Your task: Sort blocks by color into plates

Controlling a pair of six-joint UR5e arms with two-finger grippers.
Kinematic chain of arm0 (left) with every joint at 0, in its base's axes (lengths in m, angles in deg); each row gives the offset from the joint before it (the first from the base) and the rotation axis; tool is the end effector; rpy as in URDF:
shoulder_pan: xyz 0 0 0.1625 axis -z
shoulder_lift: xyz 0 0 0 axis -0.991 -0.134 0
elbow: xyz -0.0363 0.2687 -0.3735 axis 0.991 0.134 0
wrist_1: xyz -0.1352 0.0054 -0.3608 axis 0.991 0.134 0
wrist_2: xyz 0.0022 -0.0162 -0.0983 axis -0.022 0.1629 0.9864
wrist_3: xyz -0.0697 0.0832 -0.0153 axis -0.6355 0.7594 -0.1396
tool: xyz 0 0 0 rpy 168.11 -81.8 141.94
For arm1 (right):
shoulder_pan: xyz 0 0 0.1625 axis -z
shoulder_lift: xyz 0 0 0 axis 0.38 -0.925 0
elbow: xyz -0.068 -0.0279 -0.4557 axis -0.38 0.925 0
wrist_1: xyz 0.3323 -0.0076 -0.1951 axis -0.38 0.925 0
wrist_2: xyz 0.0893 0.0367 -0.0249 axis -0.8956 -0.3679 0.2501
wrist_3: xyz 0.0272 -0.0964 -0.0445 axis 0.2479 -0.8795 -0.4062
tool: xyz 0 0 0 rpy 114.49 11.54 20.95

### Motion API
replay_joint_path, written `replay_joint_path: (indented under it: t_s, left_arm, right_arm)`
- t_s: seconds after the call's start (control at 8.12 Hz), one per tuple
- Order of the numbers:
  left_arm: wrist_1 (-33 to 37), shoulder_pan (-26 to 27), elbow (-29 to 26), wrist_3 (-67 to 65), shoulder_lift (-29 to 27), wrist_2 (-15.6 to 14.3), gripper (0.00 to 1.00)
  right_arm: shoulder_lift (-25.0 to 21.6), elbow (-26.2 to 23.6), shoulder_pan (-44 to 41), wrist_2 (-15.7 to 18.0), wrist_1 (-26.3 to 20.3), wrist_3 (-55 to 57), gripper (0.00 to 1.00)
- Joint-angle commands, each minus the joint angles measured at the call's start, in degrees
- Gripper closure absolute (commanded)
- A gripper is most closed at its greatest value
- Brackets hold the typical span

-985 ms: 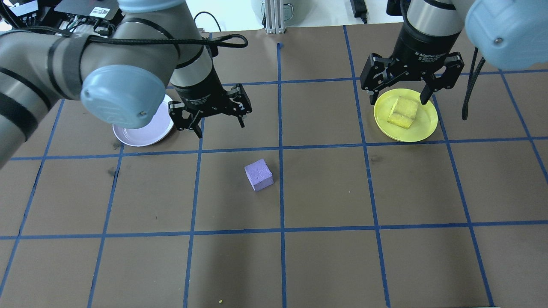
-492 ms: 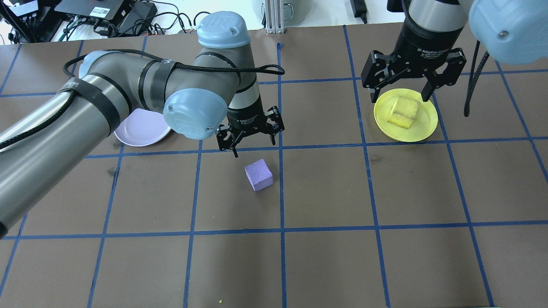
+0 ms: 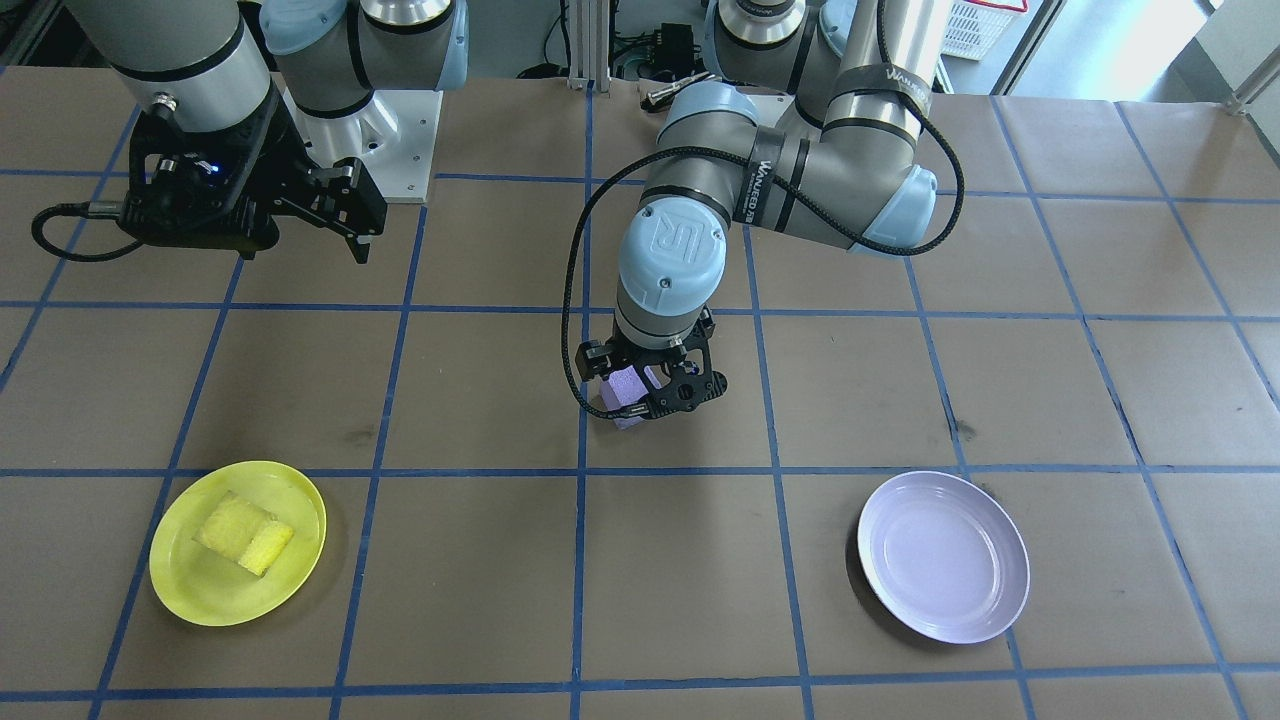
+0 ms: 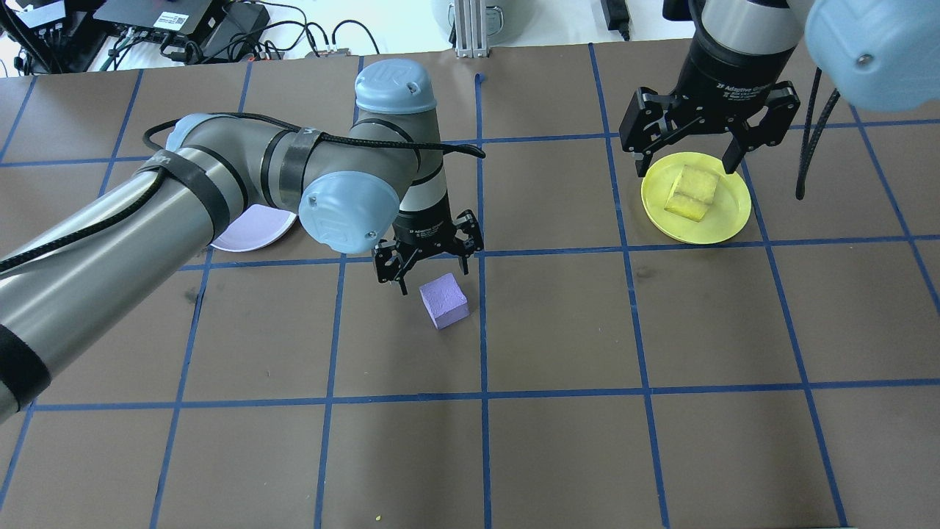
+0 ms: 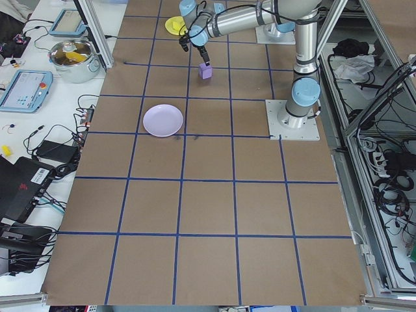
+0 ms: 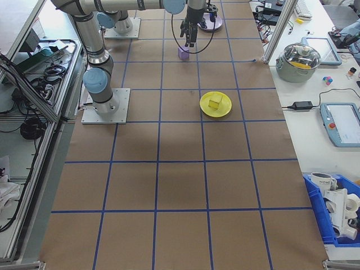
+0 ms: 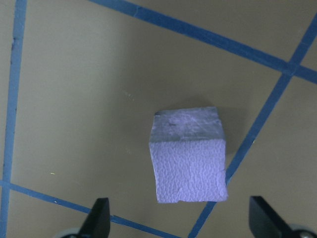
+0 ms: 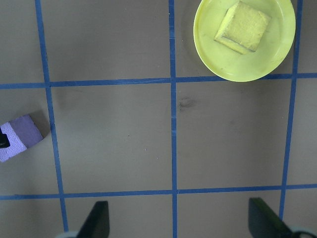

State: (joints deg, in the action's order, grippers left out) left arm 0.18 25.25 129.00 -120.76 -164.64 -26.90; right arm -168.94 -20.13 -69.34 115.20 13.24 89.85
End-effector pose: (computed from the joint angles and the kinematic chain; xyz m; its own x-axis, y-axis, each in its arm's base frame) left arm -0.3029 -0.4843 0.2978 -0.9366 -0.3401 -0.0843 -0.3503 0.9033 0.2477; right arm 0.1461 -0.4656 0.5176 -0.9997 0.0241 0.0101 0.0247 0.9979 0.0600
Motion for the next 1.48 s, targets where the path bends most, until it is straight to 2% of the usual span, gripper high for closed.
replay_joint_path:
  t_s: [0.0, 0.12, 0.25, 0.49, 0.62, 0.74, 0.86, 0.98, 1.35]
  left_arm:
    - [-1.06, 0.2, 0.55, -0.39, -3.19, 0.12, 0.0]
    - [-1.32, 0.2, 0.55, -0.47, -4.25, 0.39, 0.0]
    - [-1.94, 0.29, 0.64, -0.47, -5.22, 2.39, 0.0]
    - [-4.91, 0.29, 0.63, -0.12, -6.89, 2.76, 0.0]
    - [-5.1, 0.38, 0.64, 0.14, -7.51, 2.76, 0.11]
    - [-5.71, 0.29, 0.64, 0.4, -7.69, 2.76, 0.6]
    - [-5.72, 0.29, 0.64, 0.49, -7.69, 2.76, 0.96]
    - [-5.81, 0.29, 0.38, 0.75, -6.73, 2.85, 1.0]
    - [-5.02, -0.41, -0.42, 7.35, -1.56, 2.5, 1.0]
  right_arm:
    - [-0.13, -0.01, 0.0, 0.04, 0.0, -0.09, 0.0]
    - [-0.14, -0.01, 0.0, -0.04, 0.0, -0.01, 0.0]
    - [-0.14, -0.01, -0.09, 0.04, -0.08, -0.01, 0.0]
    - [-0.14, -0.01, 0.0, -0.04, -0.08, -0.01, 0.0]
    - [-0.14, -0.01, -0.09, -0.05, -0.08, -0.09, 0.0]
    - [-0.14, -0.01, -0.09, -0.05, -0.08, -0.09, 0.0]
    - [-0.22, -0.01, 0.0, -0.05, -0.08, -0.09, 0.0]
    - [-0.22, -0.01, 0.0, -0.05, -0.08, -0.09, 0.0]
    - [-0.22, -0.01, 0.0, -0.05, -0.08, -0.09, 0.0]
